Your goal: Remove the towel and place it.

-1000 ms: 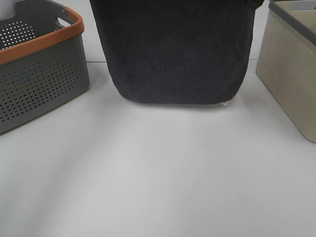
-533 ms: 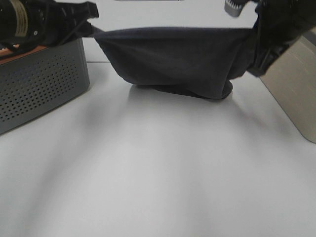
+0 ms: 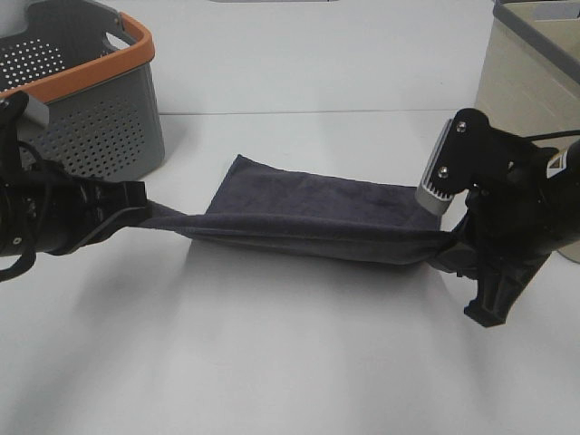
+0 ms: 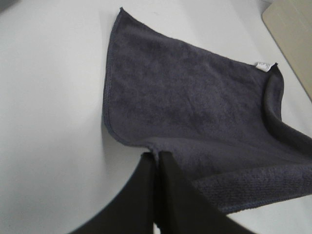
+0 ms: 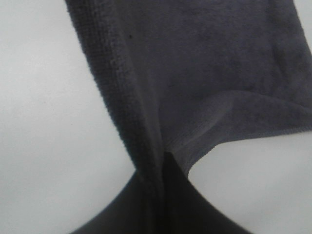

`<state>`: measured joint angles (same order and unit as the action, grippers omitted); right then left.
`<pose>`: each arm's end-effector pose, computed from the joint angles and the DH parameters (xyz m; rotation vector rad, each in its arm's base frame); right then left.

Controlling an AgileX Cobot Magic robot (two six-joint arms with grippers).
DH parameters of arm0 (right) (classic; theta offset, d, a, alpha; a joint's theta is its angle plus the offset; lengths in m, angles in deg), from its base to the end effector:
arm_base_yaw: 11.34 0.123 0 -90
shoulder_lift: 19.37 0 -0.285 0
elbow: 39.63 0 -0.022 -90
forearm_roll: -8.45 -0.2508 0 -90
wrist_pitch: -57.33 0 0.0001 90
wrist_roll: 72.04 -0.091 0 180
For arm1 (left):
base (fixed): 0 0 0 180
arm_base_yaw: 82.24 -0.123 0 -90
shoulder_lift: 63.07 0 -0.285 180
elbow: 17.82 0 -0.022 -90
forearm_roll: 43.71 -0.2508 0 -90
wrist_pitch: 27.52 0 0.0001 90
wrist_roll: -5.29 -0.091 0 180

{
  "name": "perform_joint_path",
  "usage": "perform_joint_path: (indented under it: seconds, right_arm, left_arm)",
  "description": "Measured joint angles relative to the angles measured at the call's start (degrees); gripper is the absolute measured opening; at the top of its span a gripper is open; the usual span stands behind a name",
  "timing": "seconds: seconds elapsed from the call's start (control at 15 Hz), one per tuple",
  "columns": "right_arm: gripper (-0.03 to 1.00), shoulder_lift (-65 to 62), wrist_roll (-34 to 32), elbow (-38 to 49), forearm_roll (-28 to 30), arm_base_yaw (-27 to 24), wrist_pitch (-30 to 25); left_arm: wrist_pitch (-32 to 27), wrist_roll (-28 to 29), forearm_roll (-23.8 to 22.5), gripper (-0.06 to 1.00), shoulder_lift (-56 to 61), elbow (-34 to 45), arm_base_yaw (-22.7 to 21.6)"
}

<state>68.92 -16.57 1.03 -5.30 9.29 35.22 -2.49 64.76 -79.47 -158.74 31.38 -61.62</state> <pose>0.2264 0.0939 0.1884 -1.4013 2.2132 -0.0168 0.2387 -0.1138 0.1646 0.0371 2.2403 -0.7300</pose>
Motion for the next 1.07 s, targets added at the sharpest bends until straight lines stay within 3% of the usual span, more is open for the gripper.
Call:
perform_joint_path:
  seconds: [0.27, 0.4, 0.47, 0.53, 0.67, 0.73, 0.87, 1.07]
  right_arm:
    - [0.02, 1.4, 14.3, 0.8, -8.9, -0.1, -0.1]
    - [0.04, 4.6, 18.8, 0.8, -10.6, -0.1, -1.3]
    - [0.11, 5.7, 20.0, 0.9, -10.5, -0.1, -1.7]
    - [0.24, 6.2, 20.4, 0.9, -10.4, -0.1, -1.9]
    - [0.57, 6.2, 20.5, 0.9, -10.5, -0.1, -1.9]
    - [0.69, 5.9, 20.2, 0.9, -10.5, -0.1, -2.0]
    - [0.80, 3.7, 19.3, 0.9, -10.5, -0.1, -3.7]
    - [0.82, -3.8, 11.4, 0.9, -10.4, -0.1, -3.7]
  left_arm:
    - [-1.4, 0.4, 0.7, 0.00, 0.1, 2.1, 0.0]
    - [-2.2, 0.5, 0.9, 0.02, 0.1, 2.9, 0.0]
    - [-3.4, 0.5, 0.8, 0.10, 0.1, 2.9, -0.2]
    - [-4.3, 0.9, 0.3, 0.26, 0.1, 2.9, -0.3]
    - [-4.5, 2.4, -0.3, 0.61, 0.1, 2.9, -0.5]
    - [-4.5, 2.8, -0.9, 0.71, 0.1, 2.9, -0.5]
    - [-4.5, 5.0, -2.3, 0.78, 0.9, 2.9, -0.5]
    - [-8.0, 12.6, -9.4, 0.78, 3.8, 1.4, -0.5]
